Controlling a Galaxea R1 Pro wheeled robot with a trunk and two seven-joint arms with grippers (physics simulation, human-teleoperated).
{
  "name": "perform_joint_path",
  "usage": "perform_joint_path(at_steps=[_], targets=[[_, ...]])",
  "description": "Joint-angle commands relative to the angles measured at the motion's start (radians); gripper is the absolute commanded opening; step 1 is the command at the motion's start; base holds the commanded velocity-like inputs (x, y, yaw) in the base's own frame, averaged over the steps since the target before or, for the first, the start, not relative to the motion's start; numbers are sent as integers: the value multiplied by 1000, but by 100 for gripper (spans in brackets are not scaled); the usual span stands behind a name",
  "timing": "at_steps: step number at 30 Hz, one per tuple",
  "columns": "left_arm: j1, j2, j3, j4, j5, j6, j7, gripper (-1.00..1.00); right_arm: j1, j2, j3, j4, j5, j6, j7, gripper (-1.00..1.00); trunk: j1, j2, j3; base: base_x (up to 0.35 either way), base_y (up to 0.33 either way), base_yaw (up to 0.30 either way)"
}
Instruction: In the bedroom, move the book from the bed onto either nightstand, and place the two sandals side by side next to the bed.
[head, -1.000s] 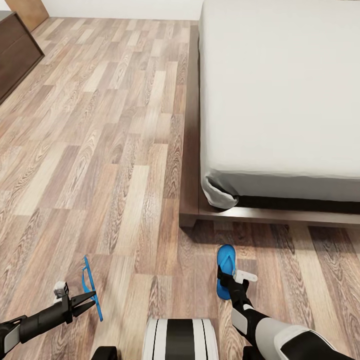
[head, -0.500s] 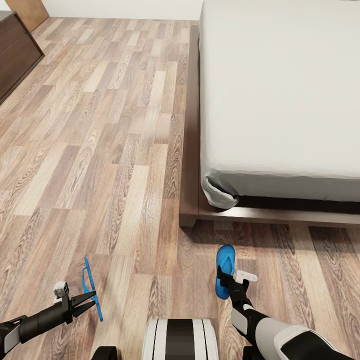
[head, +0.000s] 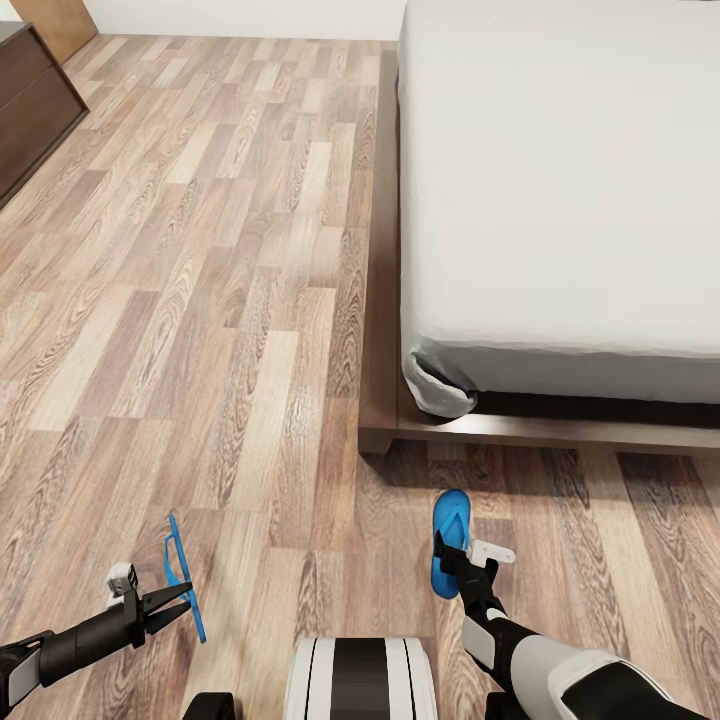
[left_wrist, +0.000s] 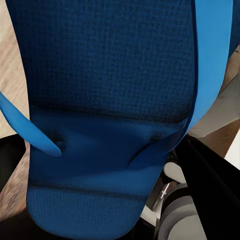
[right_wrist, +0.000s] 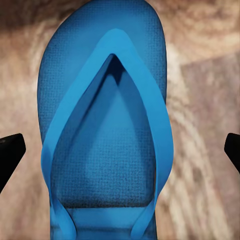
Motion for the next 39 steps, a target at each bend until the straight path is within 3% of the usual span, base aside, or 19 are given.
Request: perform_joint_path(at_steps=[1,30,34,39], targets=[[0,0,6,0,-8,10,-4,-100,-1,1,8,4,-7,-5,1,100,0,0,-1,0,0,0],[0,13,6,0,-11,10,2,-100,-1,-10,4,4,-13,0,-2,100,-13,7,112,0,0,0],[0,15,6,0,-11,10,2,-100,-1,-29,4,4,-50,8,0,100,-15,7,127,0,0,0],[0,16,6,0,-11,9,3,-100,-1,-75,5,4,-139,58,26,100,-17,9,146,0,0,0]])
